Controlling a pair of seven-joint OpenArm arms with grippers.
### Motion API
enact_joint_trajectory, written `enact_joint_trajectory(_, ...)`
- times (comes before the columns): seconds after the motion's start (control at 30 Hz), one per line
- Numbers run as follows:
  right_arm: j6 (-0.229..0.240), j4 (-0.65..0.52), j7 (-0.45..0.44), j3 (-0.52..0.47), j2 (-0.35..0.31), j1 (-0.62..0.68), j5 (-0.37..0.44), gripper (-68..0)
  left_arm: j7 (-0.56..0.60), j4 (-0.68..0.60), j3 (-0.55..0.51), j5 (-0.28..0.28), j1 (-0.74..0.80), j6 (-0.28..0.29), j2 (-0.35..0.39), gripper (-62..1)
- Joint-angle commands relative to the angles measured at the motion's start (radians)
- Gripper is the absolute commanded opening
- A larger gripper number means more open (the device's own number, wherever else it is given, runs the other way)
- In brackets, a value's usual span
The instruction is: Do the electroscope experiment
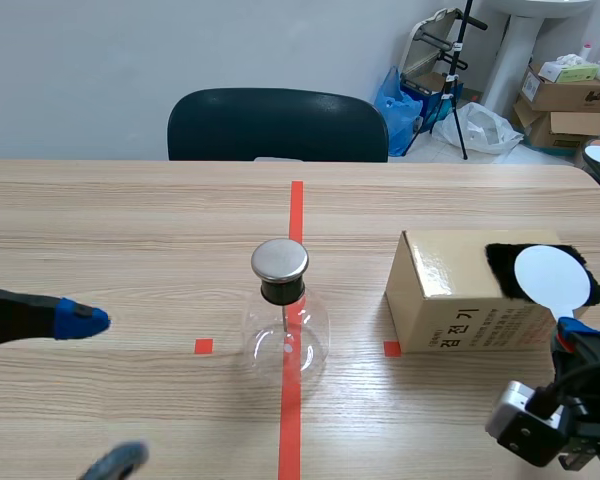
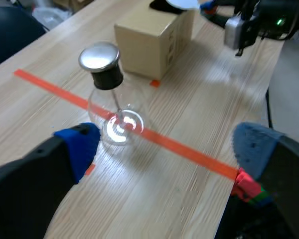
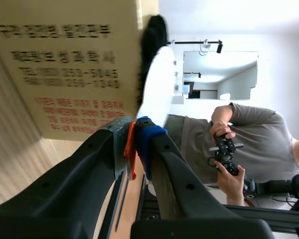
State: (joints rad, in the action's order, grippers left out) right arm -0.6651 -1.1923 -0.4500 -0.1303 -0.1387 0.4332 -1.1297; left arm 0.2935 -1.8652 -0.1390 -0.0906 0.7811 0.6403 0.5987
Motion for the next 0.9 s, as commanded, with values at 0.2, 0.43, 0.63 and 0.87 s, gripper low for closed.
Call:
enact_joint_trajectory(0.2, 0.001, -0.151, 0.106, 0.04, -0.03, 0.021, -0.039, -66.5, -0.108, 0.201, 0.146, -0.017, -0.271, 0.003, -0.003, -56.9)
enact_joint_trajectory(0.43, 0.004, -0.297, 0.236, 0.138, -0.068, 0.032, -0.112, -66.5, -0.103, 0.434, 0.275, -0.017, -0.473, 0.003, -0.03, -57.7)
enact_joint_trajectory(0.63, 0.031, -0.373, 0.363, 0.27, -0.109, 0.029, -0.188, -66.5, -0.1, 0.601, 0.348, -0.016, -0.611, 0.006, -0.088, -57.5)
enact_joint_trajectory(0.87, 0.068, -0.381, 0.493, 0.427, -0.142, 0.002, -0.267, -66.5, -0.01, 0.713, 0.401, 0.007, -0.698, 0.034, -0.109, -57.5)
